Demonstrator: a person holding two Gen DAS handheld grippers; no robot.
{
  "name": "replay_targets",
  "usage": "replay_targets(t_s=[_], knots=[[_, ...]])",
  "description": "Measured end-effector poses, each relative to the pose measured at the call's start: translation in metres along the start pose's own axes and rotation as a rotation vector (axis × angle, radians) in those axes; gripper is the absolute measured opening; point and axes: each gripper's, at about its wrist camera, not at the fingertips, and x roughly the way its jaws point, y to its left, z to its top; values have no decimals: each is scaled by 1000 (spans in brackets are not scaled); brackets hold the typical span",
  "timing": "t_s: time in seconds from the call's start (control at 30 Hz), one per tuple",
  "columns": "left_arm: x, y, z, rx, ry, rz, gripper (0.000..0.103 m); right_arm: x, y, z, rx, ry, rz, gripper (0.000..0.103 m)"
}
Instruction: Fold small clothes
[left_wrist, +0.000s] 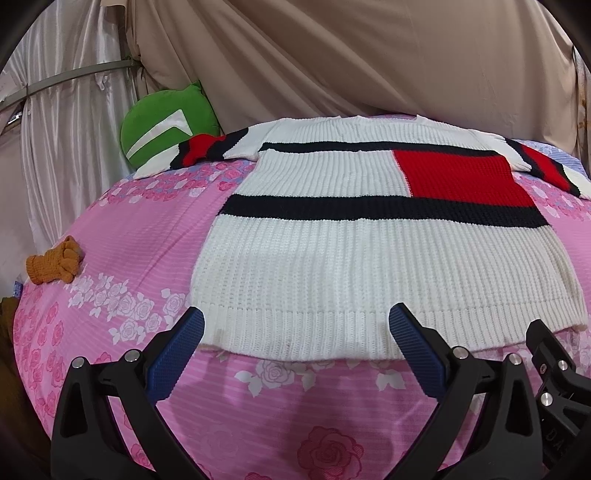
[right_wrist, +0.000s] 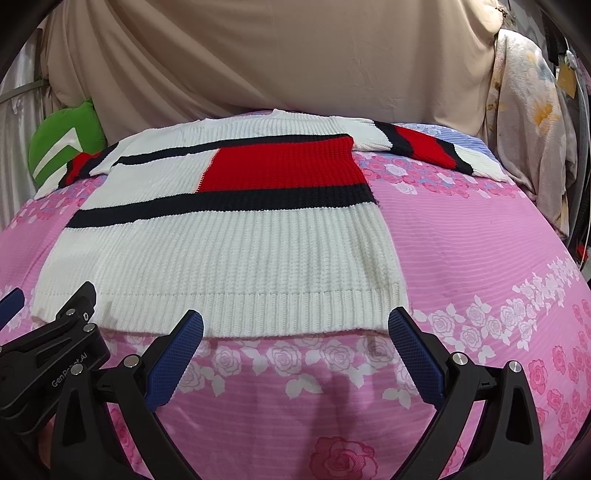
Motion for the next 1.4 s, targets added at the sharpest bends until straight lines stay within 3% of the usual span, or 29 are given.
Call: replay_targets(t_s=[1.4], knots=[[-2,0,0,-7,-9,6,98,-2,-1,1,1,-4,1,98]])
